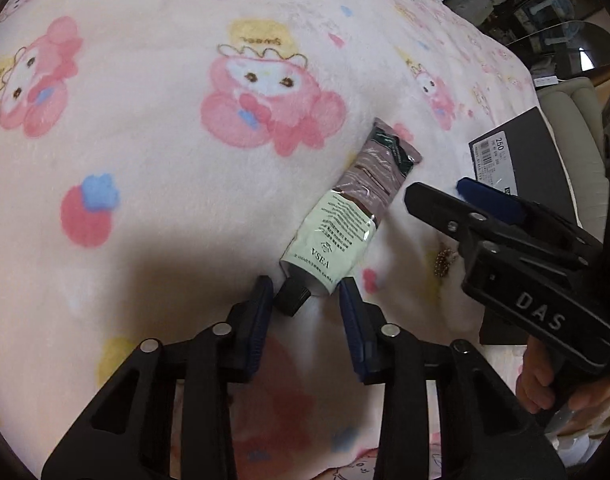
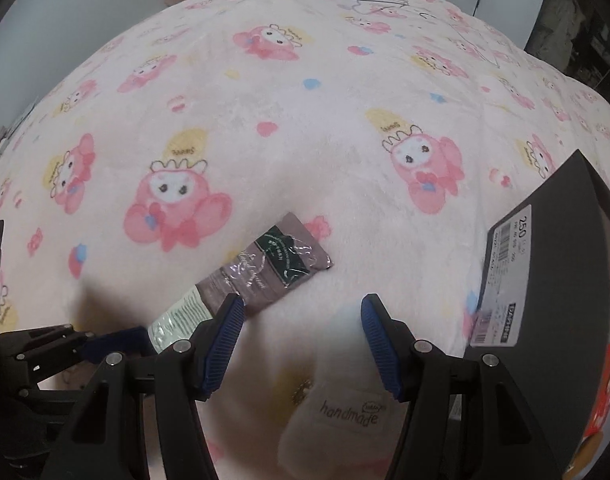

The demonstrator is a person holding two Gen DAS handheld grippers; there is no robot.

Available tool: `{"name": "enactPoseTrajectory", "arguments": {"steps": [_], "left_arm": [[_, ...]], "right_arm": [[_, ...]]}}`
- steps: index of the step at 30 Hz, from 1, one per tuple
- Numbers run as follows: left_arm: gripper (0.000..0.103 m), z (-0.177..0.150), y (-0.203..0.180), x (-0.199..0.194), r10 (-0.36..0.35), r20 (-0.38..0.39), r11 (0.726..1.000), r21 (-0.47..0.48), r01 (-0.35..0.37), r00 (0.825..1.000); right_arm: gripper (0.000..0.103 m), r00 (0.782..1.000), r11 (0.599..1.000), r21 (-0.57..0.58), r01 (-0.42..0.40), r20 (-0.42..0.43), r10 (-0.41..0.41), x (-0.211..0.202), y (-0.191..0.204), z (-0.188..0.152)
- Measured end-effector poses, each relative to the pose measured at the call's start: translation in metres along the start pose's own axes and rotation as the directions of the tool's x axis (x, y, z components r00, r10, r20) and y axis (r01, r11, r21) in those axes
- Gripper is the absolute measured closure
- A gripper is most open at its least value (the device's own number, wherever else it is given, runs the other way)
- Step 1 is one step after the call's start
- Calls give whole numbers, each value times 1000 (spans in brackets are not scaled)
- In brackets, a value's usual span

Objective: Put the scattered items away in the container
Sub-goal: 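Move the right gripper down over the brown sachet on the duvet, then close the right gripper on the brown sachet with the cream tube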

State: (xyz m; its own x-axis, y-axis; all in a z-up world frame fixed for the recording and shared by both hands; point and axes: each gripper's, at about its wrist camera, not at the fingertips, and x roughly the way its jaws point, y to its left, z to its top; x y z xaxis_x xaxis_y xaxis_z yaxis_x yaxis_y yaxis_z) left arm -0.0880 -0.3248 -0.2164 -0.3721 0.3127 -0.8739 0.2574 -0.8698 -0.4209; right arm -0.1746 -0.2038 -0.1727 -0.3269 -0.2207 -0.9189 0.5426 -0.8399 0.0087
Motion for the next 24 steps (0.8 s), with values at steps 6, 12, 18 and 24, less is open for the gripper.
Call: {"name": "enactPoseTrajectory", "arguments": {"steps": [6,12,18,24], "left_arm": [[72,-12,23,-36,-43,86,996,-71,49,995],[73,-32,59,-58,10,118,985,-171,10,993],[70,-40,64,-42,-96,88,973,-201,112,992],[73,-27,65,-34,-104,132,955,-262,136,986]], "right_arm": [[45,999,999,26,-28,34,27,-9,-7,4],[45,994,995,-5,-100,36,100,-1,7,13],[45,989,989,-19,-145,-31,145,31,16,20],[44,978,979,49,-199,-60,202,34,3,25]]}}
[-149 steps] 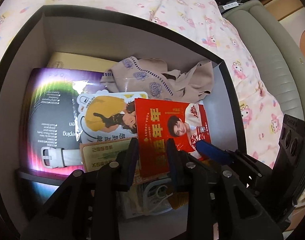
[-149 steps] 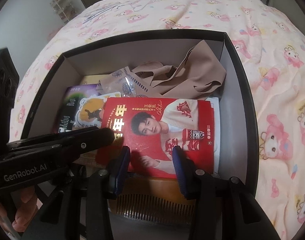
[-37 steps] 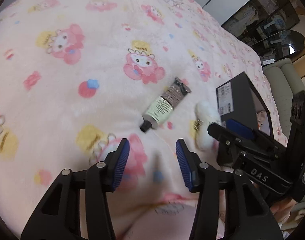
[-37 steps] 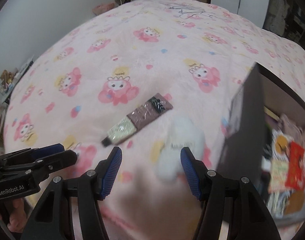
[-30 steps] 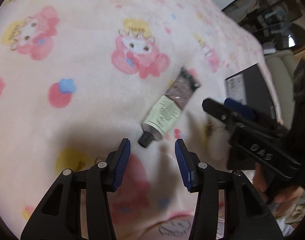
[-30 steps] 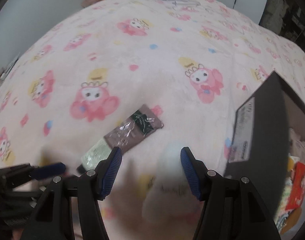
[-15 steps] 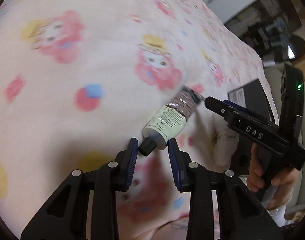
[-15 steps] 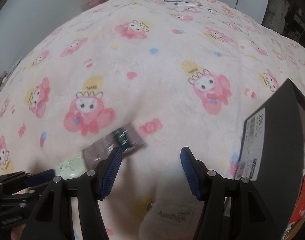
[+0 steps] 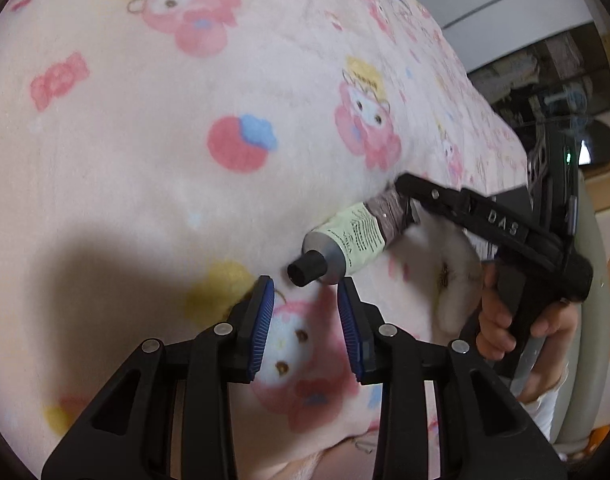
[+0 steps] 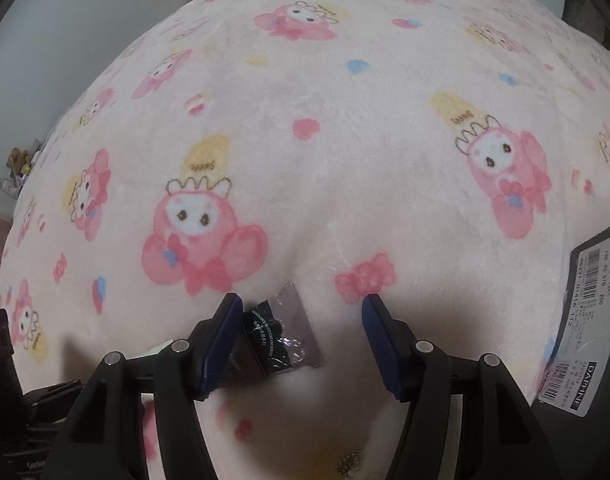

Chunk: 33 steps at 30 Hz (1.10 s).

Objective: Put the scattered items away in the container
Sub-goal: 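Close the right gripper on the brown sachet with the cream tube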

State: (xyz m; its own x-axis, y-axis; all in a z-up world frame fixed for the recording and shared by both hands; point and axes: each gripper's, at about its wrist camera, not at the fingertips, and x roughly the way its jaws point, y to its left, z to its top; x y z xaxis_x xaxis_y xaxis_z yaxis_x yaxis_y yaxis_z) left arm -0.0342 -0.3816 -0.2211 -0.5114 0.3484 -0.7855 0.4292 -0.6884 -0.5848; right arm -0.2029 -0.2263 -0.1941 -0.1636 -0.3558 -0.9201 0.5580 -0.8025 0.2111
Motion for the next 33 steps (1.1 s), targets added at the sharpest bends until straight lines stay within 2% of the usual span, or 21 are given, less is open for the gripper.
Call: {"name": "enactPoseTrajectory", "arguments": {"steps": [2,6,8,9,10,13,15,19,24,26,28,30,33], "left_arm": [[80,2,0,-5,14,31,1000,-5,-14,999],[83,8,7,-11,30,62,999,-45,-27,998],[80,7,7,-12,-4,52,999,-44,6,999],[70,7,6,-10,-22,36,999,-47,24,999],[66,6,5,-7,-35,22,998,-52,36,999],[67,6,1,7,-29,3,998,-49,29,1000],[72,6,3,8,-33,14,998,-51,33,999],[85,10,5,-1,-50,48,996,-67,53,998],[84,11,11,-19,9,91,997,-77,-2,996],[84,8,15,-22,-12,89,996,-90,20,996],[72,4,21,-25,-9,84,995,-101,17,996],[69,-1,25,-27,-1,93,995,-103,11,996],[64,-2,32,-25,-55,95,992,-112,66,994]], "right_arm": [[44,1000,1000,26,10,8,-10,-1,-4,1],[44,1000,999,34,-5,-23,5,-1,3,-2],[44,995,997,27,-73,-60,74,-4,9,-5],[44,993,996,9,-94,-77,94,-5,14,-6],[44,993,996,-11,-87,-83,86,-4,18,-7],[41,999,999,-39,-23,-39,22,0,24,-4],[38,998,999,-20,-36,-45,35,7,22,1],[36,988,992,4,-125,-97,124,12,28,-4],[36,973,980,-31,-195,-129,189,-16,56,-29],[36,965,973,-41,-228,-143,220,-30,68,-45],[36,968,973,-73,-218,-141,206,-41,81,-59],[36,984,981,-115,-154,-105,143,-45,89,-66],[36,992,987,-127,-99,-88,88,-31,78,-54]]}}
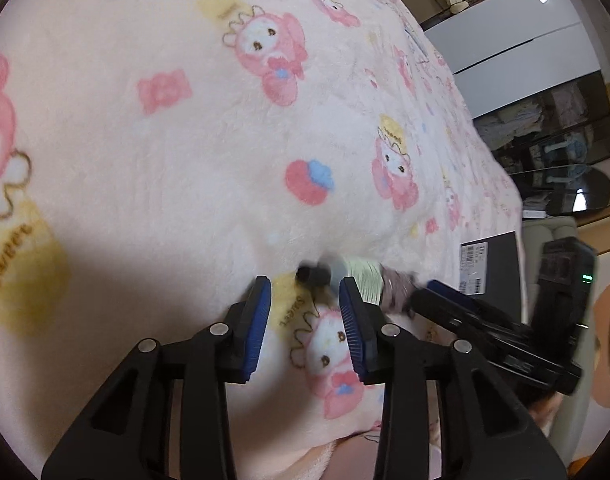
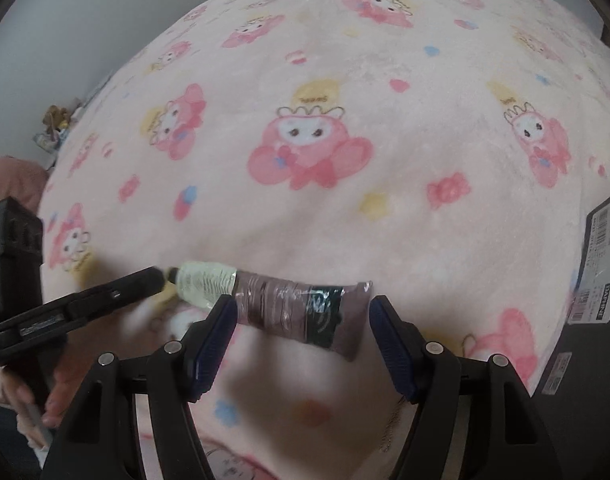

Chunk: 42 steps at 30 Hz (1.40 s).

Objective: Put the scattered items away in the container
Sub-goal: 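Close the right gripper on the brown sachet with the cream tube, then lift the brown sachet with the right gripper and carry it over the box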

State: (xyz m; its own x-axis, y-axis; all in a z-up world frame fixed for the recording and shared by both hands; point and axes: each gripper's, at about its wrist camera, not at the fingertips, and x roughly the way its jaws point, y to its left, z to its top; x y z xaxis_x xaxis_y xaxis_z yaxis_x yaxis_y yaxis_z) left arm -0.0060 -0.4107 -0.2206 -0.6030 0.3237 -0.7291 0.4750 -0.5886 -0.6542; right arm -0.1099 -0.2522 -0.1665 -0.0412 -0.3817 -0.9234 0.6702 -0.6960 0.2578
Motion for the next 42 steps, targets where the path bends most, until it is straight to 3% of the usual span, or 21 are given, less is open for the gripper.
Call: {"name": "enactPoseTrajectory", "arguments": {"steps": [7,9,11,15,20,26,30,35,42], "left_arm": [[63,6,-2,11,-32,-15,999,13,32,999],[62,5,-8,14,-12,-19,999,32,12,1000],[62,3,-14,10,8,-13,999,48,-7,1000],[62,-4,-31,-15,-18,10,998,65,18,1000],[62,-21,-85,-62,-47,41,984,172,39,998],[62,-59,-175,-90,-79,40,931,359,60,996],[62,-90,-229,-77,-79,24,901,430,61,997],[62,-125,-291,-32,-103,-43,875,472,111,994],[62,-156,-337,65,-41,-167,869,481,118,985]], "right_arm": [[36,999,997,55,-54,8,53,8,-23,3],[38,998,997,60,-56,13,56,8,-24,5],[41,999,997,56,-47,17,46,1,-25,4],[42,998,997,56,-51,41,49,-27,-20,2],[42,990,999,30,-33,137,29,-87,-19,-12],[42,966,997,70,-8,257,-10,-162,-49,-61],[42,951,992,124,12,304,-50,-201,-90,-97],[42,932,979,202,41,345,-110,-242,-160,-137],[42,944,948,316,24,304,-126,-230,-265,-168]]}}
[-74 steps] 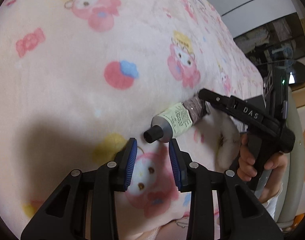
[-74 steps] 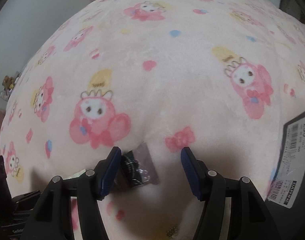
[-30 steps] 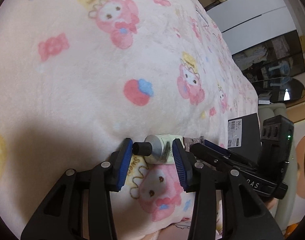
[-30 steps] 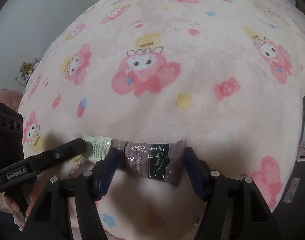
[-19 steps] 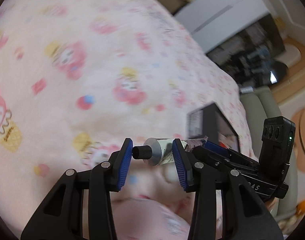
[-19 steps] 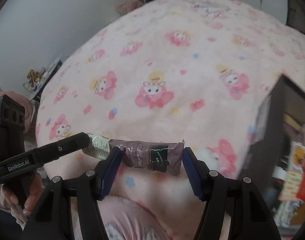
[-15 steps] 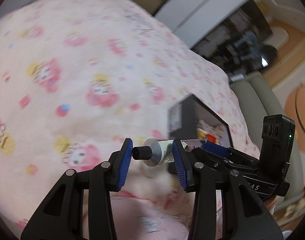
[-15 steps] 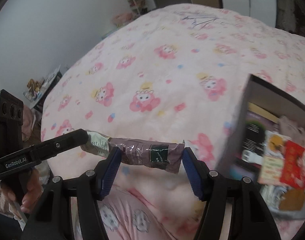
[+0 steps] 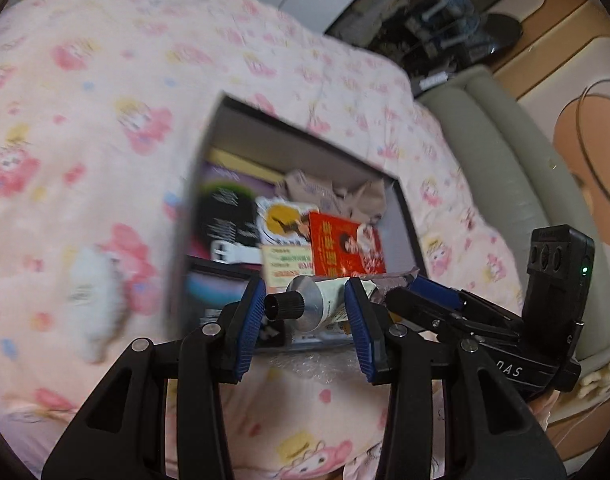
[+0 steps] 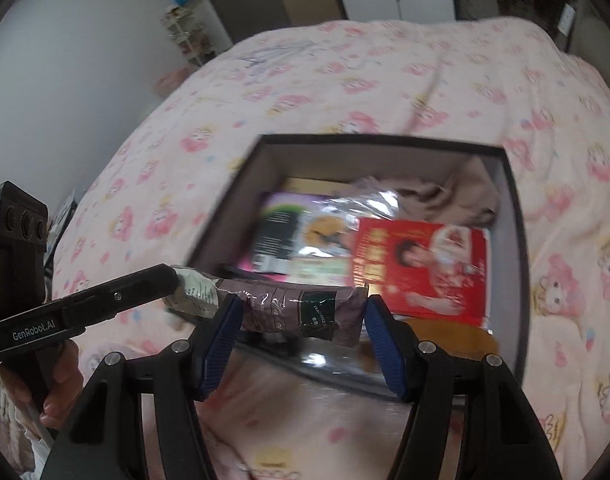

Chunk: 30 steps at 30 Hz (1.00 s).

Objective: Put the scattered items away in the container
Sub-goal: 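Lift the brown sachet with the right gripper and carry it over the box, then lower the sachet into the box and open the right gripper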

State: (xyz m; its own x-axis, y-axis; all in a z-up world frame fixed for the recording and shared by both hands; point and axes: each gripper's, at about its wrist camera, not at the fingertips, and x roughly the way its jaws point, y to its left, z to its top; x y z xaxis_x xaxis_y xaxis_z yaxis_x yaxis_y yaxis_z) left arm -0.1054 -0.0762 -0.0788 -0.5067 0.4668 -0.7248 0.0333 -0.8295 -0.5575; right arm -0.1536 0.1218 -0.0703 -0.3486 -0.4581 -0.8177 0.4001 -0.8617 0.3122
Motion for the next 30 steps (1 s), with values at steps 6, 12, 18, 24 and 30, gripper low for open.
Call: {"name": "enactPoseTrajectory", "arguments": {"steps": [6,12,18,24,30], "left_arm": [[60,-1,-9,48,73,-99,997,21,-71,992],[61,-1,-15,62,189,-131,981,77,-180,973],[61,6,-15,48,225,-55,973,72,-221,973],[61,2,-25,65,186,-108,980,90,-177,977],[61,-13,-33,54,171,-137,981,119,-156,976]], "right_arm": [[42,998,994,105,10,-68,-3,31,-50,-6],[44,995,997,76,24,-103,-16,49,-51,-8],[53,999,994,101,44,-10,-43,32,-59,-7],[53,995,993,62,103,-13,-102,40,-54,-8],[53,996,995,37,94,-3,-94,38,-55,-3]]}}
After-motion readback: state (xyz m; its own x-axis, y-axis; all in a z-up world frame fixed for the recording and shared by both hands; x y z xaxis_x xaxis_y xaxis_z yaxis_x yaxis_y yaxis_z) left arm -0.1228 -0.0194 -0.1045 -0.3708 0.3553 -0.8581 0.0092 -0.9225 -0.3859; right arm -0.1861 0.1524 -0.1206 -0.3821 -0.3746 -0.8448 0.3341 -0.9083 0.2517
